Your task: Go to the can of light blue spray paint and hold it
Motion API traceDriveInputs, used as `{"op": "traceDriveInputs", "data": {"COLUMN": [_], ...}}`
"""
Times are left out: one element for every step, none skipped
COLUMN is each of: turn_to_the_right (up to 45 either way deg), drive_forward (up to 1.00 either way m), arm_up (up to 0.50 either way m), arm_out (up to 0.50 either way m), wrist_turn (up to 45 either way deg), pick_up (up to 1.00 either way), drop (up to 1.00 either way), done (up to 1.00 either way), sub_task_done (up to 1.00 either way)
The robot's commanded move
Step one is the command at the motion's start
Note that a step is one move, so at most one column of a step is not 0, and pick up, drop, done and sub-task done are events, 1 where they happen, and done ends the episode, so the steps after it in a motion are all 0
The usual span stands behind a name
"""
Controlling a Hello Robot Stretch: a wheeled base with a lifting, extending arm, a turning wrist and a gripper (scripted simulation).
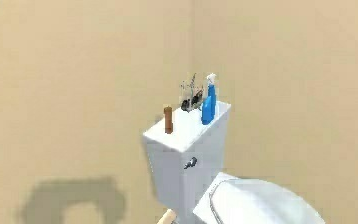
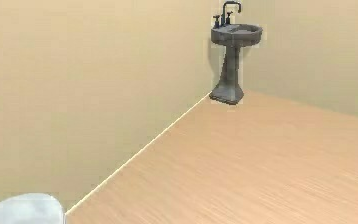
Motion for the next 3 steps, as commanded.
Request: {"op": "traceDriveInputs", "data": {"turn_to_the_right": [33.0,0.0,-45.0], "drive_forward": [0.0,0.35,0.0], "arm_up": [0.0,0.0,0.0], "arm_out": [0.0,0.0,0.0], "wrist_turn": [0.0,0.0,0.0], "pick_up": [0.0,0.0,0.0], "drop": [0.0,0.0,0.0], "done": [0.0,0.0,0.0], "sub_task_done": [0.0,0.0,0.0]}}
